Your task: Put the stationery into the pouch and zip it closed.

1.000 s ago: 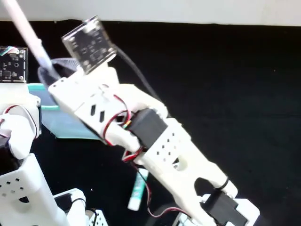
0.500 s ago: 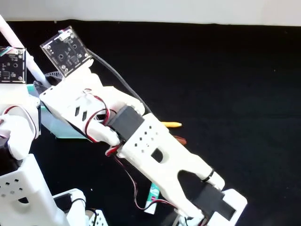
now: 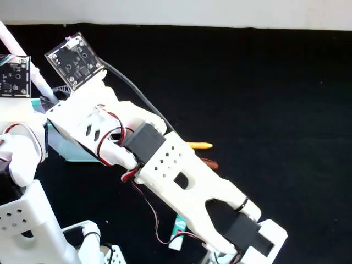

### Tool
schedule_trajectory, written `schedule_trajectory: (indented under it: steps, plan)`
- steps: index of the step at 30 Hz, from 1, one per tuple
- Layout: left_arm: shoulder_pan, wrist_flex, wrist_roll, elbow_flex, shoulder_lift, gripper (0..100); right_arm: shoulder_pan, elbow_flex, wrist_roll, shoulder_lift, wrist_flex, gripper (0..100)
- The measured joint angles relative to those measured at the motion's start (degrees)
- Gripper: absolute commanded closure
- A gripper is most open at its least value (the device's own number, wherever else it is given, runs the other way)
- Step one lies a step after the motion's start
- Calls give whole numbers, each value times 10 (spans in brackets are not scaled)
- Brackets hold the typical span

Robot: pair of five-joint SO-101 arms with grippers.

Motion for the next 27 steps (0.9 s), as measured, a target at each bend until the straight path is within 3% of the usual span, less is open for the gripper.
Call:
schedule_trajectory:
  steps: [9, 23, 27]
  plan:
    - [0, 0, 0, 0, 0, 993, -4, -2, 0, -1, 54, 834]
    - [-32, 0, 0, 0, 0, 993, -6, -2, 0, -60, 88, 829]
    - [-32, 0, 0, 0, 0, 993, 31, -2, 0, -109, 137, 829]
